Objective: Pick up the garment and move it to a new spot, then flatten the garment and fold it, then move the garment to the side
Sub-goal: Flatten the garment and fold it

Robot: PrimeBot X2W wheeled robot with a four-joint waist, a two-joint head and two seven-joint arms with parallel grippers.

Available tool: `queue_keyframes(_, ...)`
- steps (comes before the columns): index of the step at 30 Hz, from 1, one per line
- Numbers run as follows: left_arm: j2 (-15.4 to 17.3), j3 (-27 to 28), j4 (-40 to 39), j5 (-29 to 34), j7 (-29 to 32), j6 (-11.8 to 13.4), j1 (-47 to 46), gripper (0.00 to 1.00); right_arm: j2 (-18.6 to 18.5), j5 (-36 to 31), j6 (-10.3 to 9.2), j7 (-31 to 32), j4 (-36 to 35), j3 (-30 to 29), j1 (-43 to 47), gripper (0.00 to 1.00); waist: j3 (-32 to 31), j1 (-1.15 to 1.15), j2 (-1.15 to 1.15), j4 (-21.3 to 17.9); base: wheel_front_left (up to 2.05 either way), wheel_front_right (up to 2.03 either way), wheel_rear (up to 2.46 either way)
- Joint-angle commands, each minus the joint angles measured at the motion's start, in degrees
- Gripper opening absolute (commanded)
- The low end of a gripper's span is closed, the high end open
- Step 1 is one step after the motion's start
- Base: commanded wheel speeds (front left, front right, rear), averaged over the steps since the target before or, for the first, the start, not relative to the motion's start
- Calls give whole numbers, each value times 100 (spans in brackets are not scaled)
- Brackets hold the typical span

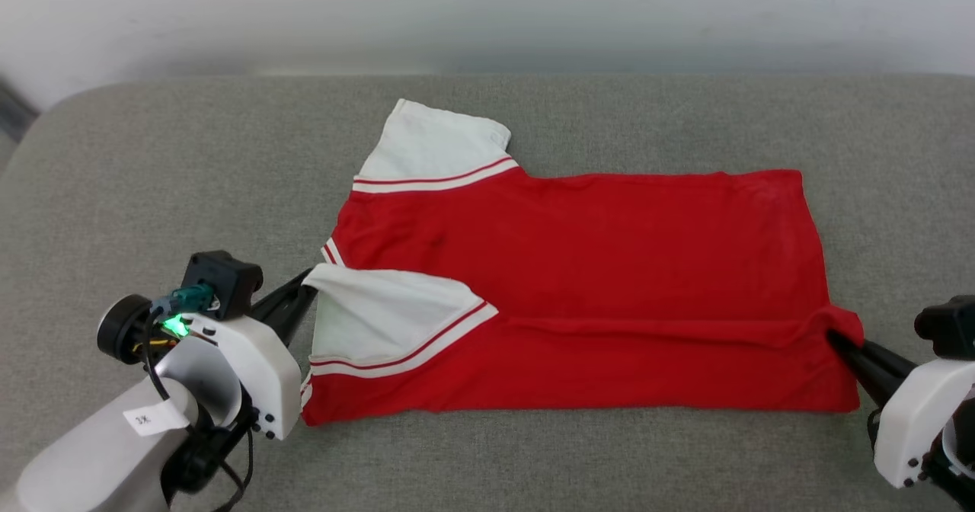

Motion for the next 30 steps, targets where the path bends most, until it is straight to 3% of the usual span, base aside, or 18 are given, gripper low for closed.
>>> queue_keyframes(1, -80, 9, 159, 57, 40, -102, -203, 0, 17, -8, -4, 79, 13, -45, -183, 0, 275, -1, 0, -101, 0, 0, 0)
queue_keyframes(10, -485, -122, 1193, 113, 146, -512, -791, 0, 123, -108, -4, 348, 384, 123, -863, 0, 817, -1, 0, -187, 0, 0, 0)
queue_keyframes(20, -1014, -386, 2365, 66, 158, -983, -925, 0, 260, 11, -4, 472, 1045, 671, -1239, 0, 845, -1, 0, -179, 0, 0, 0)
queue_keyframes(21, -1048, -395, 2439, 53, 141, -1016, -935, 0, 255, 30, -4, 431, 1062, 691, -1252, 27, 795, -1, 0, -169, 0, 0, 0)
queue_keyframes(22, -1066, -389, 2506, 44, 124, -1046, -960, 29, 240, 53, -4, 378, 1061, 700, -1265, 91, 739, -1, 0, -153, 0, 0, 0)
queue_keyframes(23, -1077, -377, 2548, 41, 92, -1057, -995, 100, 223, 73, -4, 327, 1034, 709, -1279, 100, 674, -1, 0, -136, 0, 0, 0)
queue_keyframes(28, -1001, -349, 2572, 58, 80, -1124, -1158, 100, 101, 158, -4, 243, 868, 721, -1171, 100, 381, -1, 0, -46, 0, 0, 0)
queue_keyframes(30, -843, -363, 2388, 22, 368, -1171, -1340, 100, -23, 210, -4, 237, 628, 692, -1046, 100, 123, -1, 0, 50, 0, 0, 0)
